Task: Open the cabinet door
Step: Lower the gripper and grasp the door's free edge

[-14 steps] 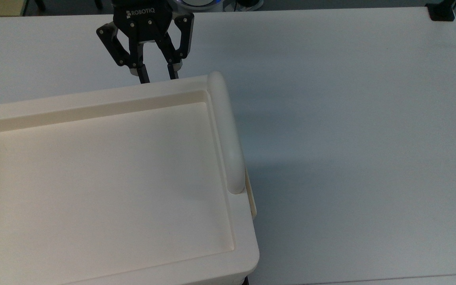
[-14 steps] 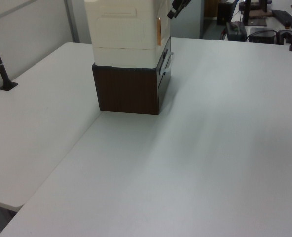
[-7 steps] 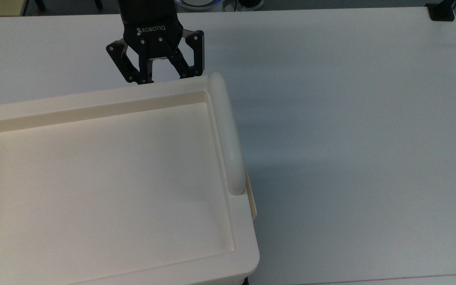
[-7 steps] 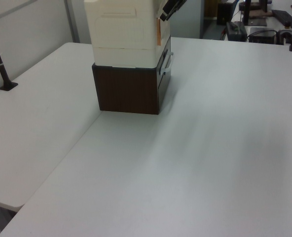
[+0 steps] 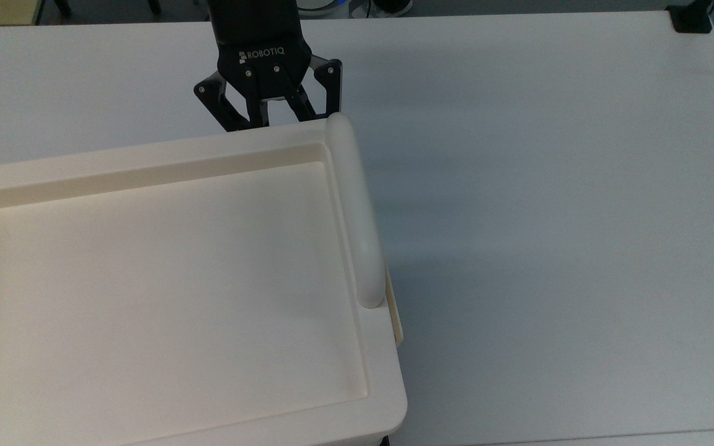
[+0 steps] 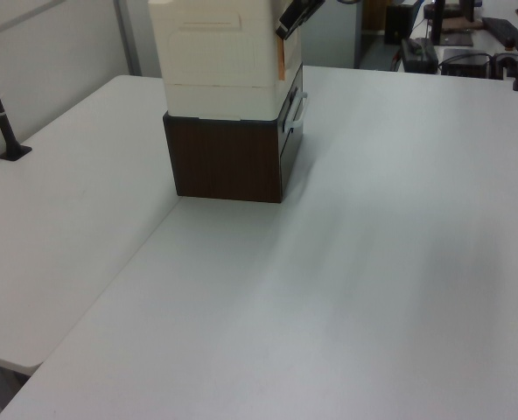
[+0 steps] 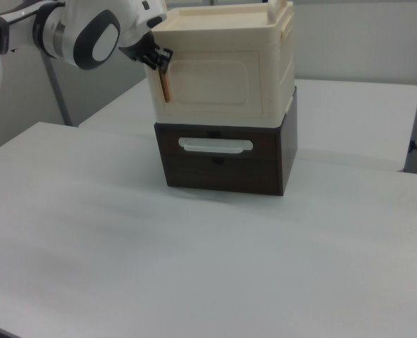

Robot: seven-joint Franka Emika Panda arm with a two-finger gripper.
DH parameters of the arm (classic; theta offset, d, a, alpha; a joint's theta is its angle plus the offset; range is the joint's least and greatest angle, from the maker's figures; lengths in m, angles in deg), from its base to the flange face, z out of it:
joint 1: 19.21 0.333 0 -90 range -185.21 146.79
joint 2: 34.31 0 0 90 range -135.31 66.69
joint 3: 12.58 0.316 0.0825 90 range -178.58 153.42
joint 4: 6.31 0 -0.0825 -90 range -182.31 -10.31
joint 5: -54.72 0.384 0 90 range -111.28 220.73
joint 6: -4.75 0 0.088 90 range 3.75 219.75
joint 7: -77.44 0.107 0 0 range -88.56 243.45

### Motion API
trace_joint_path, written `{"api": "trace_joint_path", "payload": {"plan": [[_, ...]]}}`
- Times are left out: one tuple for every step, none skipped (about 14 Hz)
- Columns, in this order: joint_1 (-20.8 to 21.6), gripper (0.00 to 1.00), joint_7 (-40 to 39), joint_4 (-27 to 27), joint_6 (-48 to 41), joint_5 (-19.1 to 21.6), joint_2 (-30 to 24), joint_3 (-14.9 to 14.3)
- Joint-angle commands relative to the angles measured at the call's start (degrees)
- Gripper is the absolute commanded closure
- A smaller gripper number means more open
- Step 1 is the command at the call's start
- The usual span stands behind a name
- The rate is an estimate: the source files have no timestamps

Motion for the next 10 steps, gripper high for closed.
{"api": "trace_joint_path", "payload": {"plan": [[0.43,1.00,0.33,0.80,3.44,0.44,1.77,-0.02],[0.17,1.00,0.24,0.80,3.35,0.17,1.68,-0.02],[0.08,1.00,0.24,0.62,3.26,0.08,1.42,-0.02],[-0.27,1.00,0.15,0.27,2.83,0.08,0.90,-0.02],[-0.53,1.00,-0.02,-0.08,2.30,0.08,0.63,-0.02],[-0.88,1.00,-0.55,-0.43,0.38,0.08,-0.07,-0.02],[-1.41,1.00,-0.99,-0.52,-1.73,0.08,-0.60,-0.02],[-1.94,1.00,-2.04,-0.52,-5.14,0.08,-1.21,-0.02],[-2.03,1.00,-2.31,-0.52,-7.09,0.08,-1.83,-0.02],[-2.73,1.00,-2.31,-0.52,-9.98,0.08,-2.53,-0.02]]}}
